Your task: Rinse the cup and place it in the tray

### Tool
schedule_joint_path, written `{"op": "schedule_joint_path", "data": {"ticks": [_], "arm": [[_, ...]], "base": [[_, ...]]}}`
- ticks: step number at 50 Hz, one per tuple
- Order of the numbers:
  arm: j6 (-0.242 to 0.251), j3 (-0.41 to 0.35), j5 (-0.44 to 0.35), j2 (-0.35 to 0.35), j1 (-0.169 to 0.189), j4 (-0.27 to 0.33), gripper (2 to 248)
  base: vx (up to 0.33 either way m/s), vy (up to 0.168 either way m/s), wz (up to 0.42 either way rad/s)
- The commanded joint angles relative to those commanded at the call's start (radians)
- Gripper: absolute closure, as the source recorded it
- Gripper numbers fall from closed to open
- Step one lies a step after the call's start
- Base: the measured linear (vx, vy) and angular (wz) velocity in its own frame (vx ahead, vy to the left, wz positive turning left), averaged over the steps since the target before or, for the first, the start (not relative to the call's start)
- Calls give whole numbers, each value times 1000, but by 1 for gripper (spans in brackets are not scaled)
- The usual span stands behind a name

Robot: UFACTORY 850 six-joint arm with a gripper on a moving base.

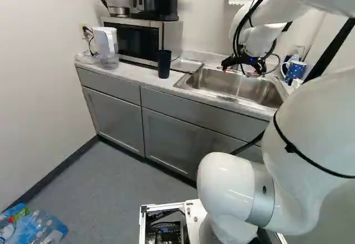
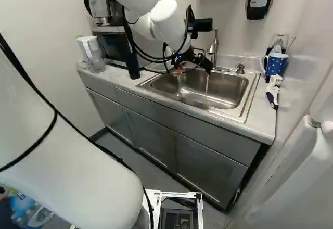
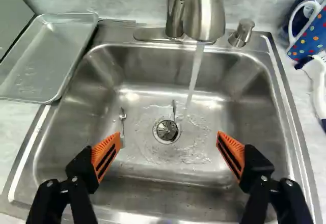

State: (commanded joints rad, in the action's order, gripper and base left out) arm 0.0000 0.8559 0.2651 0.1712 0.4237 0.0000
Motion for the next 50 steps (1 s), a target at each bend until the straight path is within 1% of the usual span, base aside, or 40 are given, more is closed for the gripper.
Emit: {"op": "schedule_joint_path", "data": {"ticks": [50], "arm": [[0, -47, 0, 53, -183, 0, 3]], "base": [[0, 0, 0]]}}
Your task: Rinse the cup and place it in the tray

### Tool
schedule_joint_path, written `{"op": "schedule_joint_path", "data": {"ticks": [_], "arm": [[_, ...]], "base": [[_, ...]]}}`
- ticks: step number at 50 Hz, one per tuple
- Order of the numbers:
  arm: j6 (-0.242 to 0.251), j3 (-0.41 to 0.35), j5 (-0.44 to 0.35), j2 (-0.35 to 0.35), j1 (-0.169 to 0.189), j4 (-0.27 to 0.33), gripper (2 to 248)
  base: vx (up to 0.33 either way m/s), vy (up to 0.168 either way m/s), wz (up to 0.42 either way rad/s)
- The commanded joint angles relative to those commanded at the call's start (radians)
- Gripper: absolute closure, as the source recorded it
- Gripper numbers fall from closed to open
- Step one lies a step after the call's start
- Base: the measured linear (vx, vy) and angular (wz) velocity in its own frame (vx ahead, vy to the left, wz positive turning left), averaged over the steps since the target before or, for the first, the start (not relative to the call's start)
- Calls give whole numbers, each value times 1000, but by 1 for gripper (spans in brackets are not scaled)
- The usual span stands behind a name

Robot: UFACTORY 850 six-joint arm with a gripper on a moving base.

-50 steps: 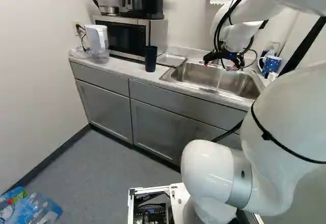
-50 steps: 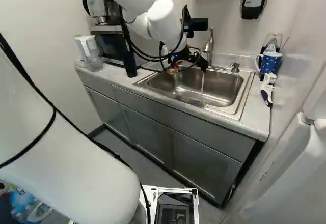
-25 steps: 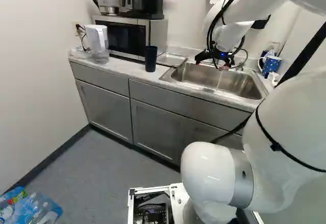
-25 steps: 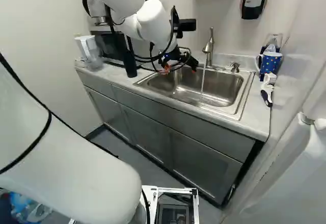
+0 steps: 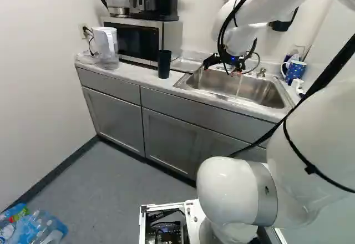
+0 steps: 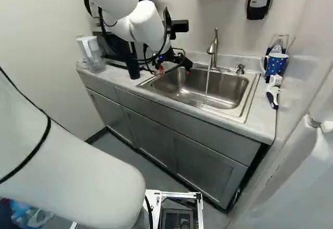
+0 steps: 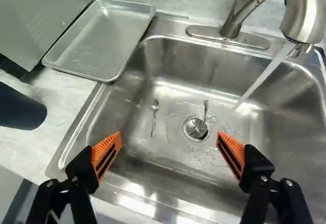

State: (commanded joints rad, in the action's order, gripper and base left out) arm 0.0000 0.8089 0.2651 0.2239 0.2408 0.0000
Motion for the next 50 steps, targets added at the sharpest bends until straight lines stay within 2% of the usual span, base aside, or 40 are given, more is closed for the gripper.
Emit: {"op": "schedule_joint_path", "data": {"ticks": [50], "arm": [[0, 3, 0, -3, -189, 0, 3]], "base": [[0, 0, 0]]}}
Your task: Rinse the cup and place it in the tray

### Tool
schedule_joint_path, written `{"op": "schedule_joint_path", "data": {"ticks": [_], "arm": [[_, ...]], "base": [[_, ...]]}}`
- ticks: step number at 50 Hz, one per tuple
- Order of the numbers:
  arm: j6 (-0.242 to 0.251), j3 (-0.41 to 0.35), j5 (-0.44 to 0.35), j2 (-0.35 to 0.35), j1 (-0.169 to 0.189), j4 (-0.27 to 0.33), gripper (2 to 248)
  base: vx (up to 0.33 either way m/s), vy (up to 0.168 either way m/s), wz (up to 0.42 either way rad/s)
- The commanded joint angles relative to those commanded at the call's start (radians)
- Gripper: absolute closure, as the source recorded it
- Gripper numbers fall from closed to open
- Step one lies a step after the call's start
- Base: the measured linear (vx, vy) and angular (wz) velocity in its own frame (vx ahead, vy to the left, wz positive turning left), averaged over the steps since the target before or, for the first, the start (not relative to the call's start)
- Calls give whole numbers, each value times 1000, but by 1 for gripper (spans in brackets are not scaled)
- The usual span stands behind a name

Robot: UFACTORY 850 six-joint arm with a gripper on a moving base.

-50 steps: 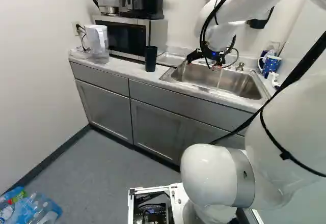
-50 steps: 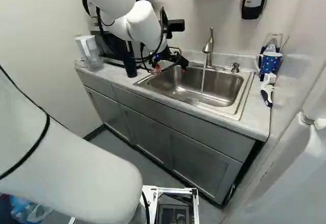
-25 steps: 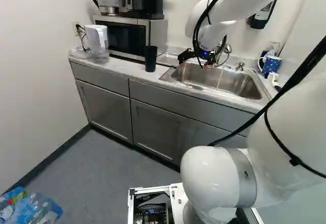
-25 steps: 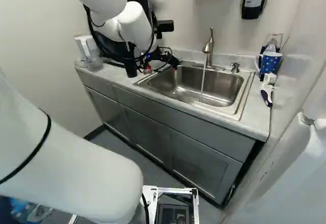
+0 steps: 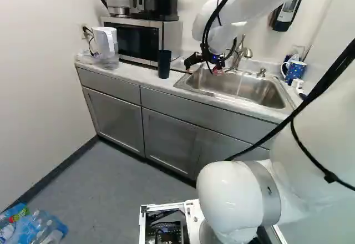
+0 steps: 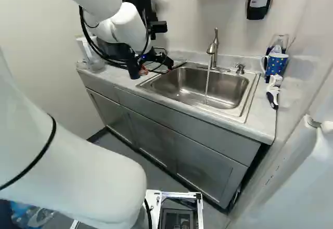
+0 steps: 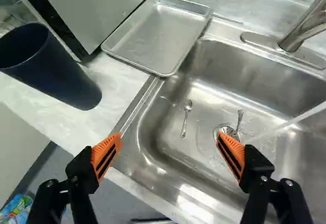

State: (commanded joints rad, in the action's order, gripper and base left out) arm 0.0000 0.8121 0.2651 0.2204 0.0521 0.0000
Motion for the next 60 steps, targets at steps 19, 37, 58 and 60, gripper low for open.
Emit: {"op": "schedule_joint_path", "data": {"ticks": [19, 37, 58, 60], "arm": [[0, 17, 0, -19, -72, 0, 3], [0, 46, 0, -51, -135, 0, 3], [0, 95, 0, -104, -206, 0, 3], [0, 101, 0, -111, -213, 0, 3]], "base": [[0, 0, 0], [0, 0, 0], [0, 0, 0], [0, 0, 0]]}}
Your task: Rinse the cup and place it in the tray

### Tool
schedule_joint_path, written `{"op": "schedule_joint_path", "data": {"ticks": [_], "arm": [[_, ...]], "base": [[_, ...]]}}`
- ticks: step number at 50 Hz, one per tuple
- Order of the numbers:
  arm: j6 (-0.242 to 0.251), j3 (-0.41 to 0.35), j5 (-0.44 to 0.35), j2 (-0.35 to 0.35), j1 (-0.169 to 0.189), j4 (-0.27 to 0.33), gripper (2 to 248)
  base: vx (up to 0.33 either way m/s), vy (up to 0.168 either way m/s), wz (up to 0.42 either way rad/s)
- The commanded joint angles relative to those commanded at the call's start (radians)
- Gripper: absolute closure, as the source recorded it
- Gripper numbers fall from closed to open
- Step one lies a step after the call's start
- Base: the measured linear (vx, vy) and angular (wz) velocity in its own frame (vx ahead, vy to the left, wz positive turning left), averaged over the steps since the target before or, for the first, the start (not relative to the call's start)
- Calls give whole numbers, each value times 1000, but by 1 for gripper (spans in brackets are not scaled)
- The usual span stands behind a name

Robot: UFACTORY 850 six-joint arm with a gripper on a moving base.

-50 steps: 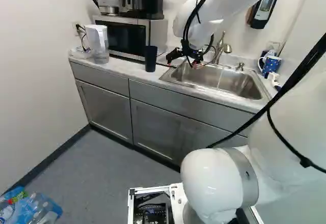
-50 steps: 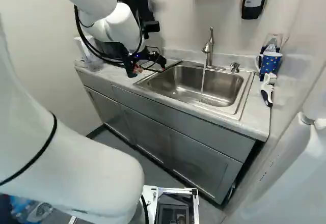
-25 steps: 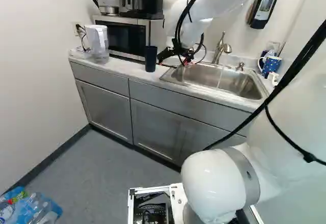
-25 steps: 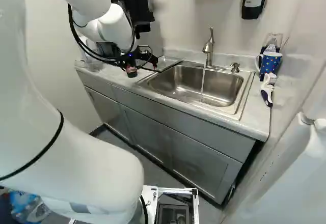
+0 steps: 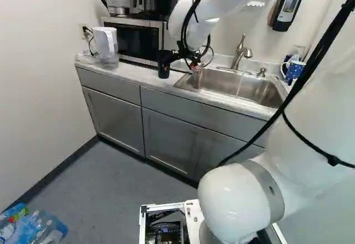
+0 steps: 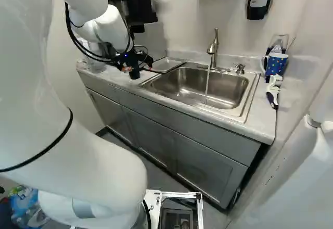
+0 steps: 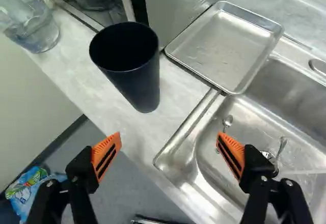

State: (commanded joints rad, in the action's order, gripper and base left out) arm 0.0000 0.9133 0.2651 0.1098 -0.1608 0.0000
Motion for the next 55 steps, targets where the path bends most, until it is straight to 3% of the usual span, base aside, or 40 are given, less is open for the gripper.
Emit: {"op": "schedule_joint_path", "data": {"ticks": [21, 44, 55], "arm": [[0, 73, 0, -75, -59, 0, 3], [0, 75, -2, -78, -61, 0, 3], [0, 72, -41, -95, -61, 0, 3]], "base": [[0, 0, 0], [0, 0, 0], [0, 0, 0]]}}
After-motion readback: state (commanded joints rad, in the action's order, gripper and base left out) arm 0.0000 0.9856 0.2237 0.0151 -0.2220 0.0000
